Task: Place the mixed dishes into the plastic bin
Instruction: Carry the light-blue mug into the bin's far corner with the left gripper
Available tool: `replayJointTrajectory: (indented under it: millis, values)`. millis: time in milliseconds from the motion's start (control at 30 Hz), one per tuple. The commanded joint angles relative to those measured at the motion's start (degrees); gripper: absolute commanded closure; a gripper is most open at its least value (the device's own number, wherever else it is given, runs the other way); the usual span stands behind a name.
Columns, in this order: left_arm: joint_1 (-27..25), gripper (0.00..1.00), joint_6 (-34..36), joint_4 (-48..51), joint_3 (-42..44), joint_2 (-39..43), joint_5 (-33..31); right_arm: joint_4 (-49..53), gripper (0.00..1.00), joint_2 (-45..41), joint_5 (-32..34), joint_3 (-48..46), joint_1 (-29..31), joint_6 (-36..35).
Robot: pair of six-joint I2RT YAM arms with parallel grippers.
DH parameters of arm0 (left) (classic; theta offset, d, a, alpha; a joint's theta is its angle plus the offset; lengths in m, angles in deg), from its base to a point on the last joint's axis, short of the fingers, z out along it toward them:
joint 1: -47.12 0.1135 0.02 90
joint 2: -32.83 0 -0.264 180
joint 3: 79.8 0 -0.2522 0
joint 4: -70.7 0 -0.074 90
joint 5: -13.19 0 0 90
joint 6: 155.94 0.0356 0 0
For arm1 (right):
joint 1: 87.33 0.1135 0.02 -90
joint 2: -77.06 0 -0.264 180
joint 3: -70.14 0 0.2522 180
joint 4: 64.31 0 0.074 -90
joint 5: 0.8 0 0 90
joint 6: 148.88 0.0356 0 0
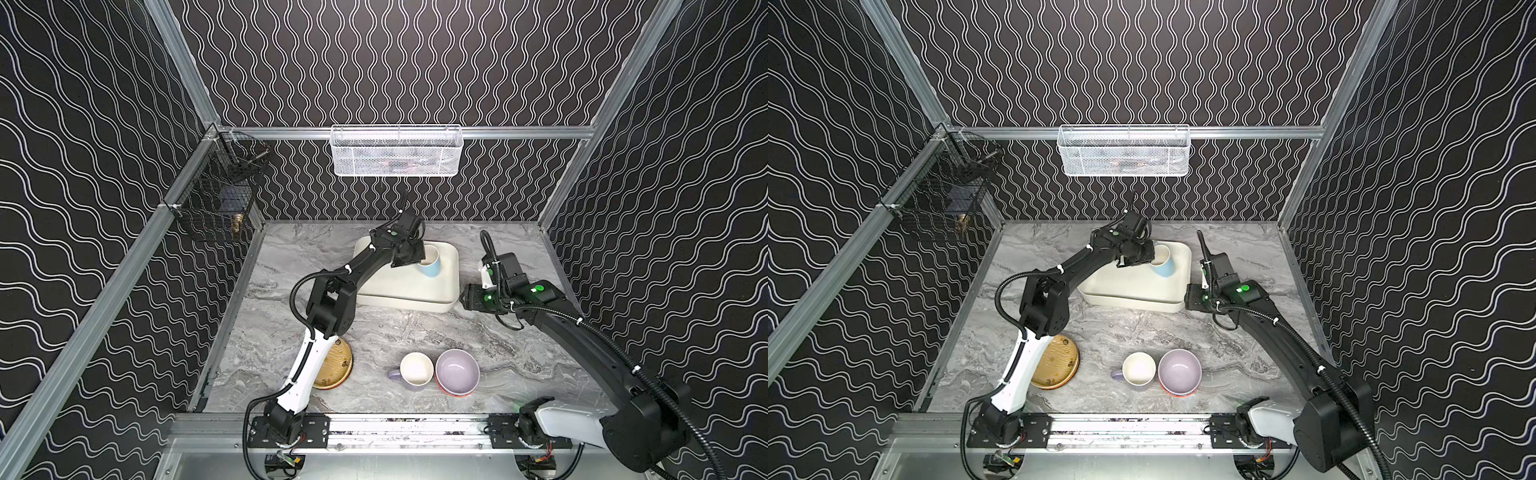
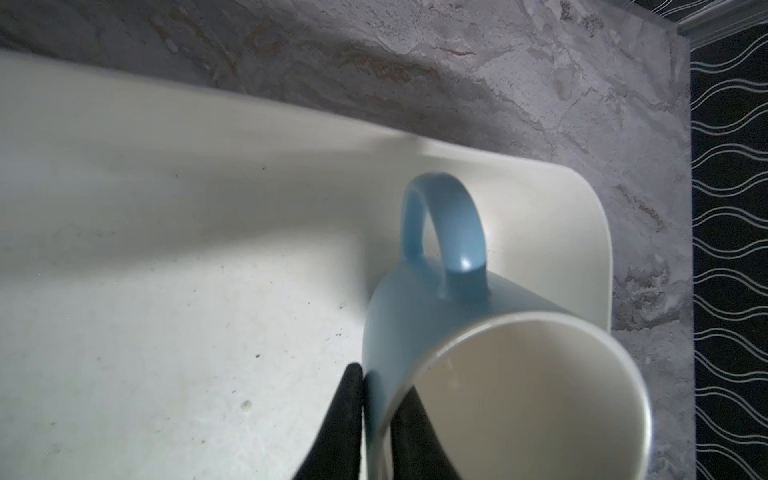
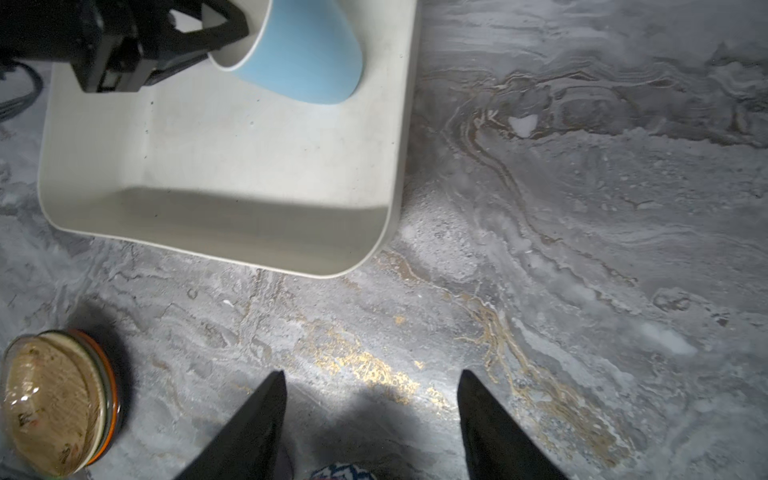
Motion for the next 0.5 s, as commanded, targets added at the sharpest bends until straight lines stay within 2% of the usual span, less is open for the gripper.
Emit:
replayJointTrajectory:
  millis: [0, 300, 400, 467]
  values:
    - [-0.6, 0.8, -1.6, -2.4, -1.9, -0.9, 2.1, -0.4, 0.33, 0.3, -1.0, 0.0, -0.6, -0.6]
    - [-2.2, 0.81, -4.5, -5.8, -5.0, -3.5, 3.7, -1.0, 0.33, 0.3, -1.4, -0.8, -1.6, -0.8]
    - [-2.4, 0.73, -4.9, -6.4, -5.5, -3.6, 2.9, -1.2, 0.33, -0.2, -1.6, -1.3, -1.7, -0.8]
    - [-2.5, 0.72, -4.7, -6.4, -6.2, -3.6, 2.5, -1.4, 0.32, -0.5, -1.5, -1.5, -1.9, -0.8]
